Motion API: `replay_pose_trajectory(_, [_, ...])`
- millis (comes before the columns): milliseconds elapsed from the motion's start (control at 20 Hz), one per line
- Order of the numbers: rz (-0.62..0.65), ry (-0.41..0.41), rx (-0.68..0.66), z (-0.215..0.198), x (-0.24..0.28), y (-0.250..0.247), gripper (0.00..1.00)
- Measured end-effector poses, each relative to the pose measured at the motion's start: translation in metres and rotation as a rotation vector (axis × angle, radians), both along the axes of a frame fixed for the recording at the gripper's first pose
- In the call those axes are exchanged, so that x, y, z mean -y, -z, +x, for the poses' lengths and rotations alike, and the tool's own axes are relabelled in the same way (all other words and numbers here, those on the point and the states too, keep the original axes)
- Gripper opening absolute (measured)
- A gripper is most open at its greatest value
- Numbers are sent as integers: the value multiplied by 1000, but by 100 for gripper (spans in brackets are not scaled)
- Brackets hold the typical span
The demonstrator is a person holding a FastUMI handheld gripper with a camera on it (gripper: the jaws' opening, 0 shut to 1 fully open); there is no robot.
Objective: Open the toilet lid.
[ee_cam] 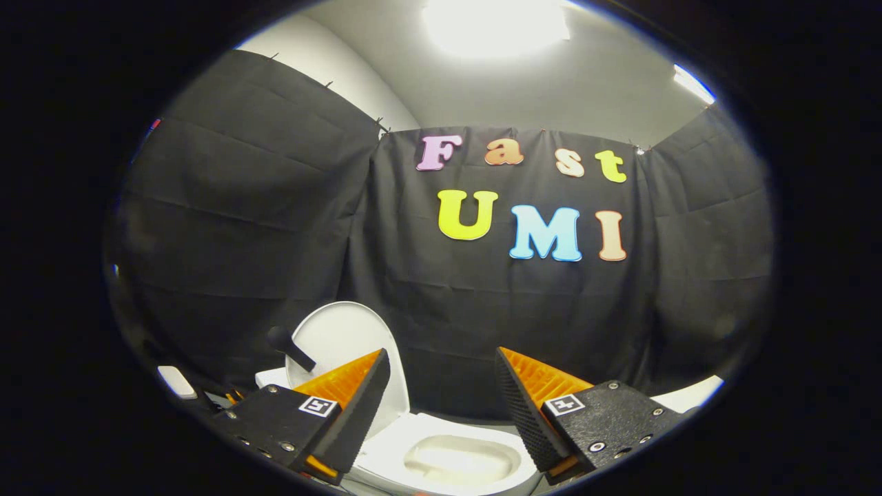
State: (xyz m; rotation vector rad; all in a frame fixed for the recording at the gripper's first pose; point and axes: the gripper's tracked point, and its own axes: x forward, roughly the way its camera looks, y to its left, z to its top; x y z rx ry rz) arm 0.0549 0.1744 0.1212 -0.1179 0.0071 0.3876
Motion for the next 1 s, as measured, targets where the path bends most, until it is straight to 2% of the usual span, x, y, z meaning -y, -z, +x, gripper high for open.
replay_pose_trajectory(200, [-42,104,3,3,59,-3,95])
replay_pose_trajectory(400, [-33,146,34,-15,83,-16,95])
replay_pose_trajectory(600, [-52,253,77,-22,117,-37,94])
replay_pose_trajectory(750, [-37,253,85,-35,118,-48,95])
replay_pose_trajectory(1000, [-68,325,140,-44,138,-70,95])
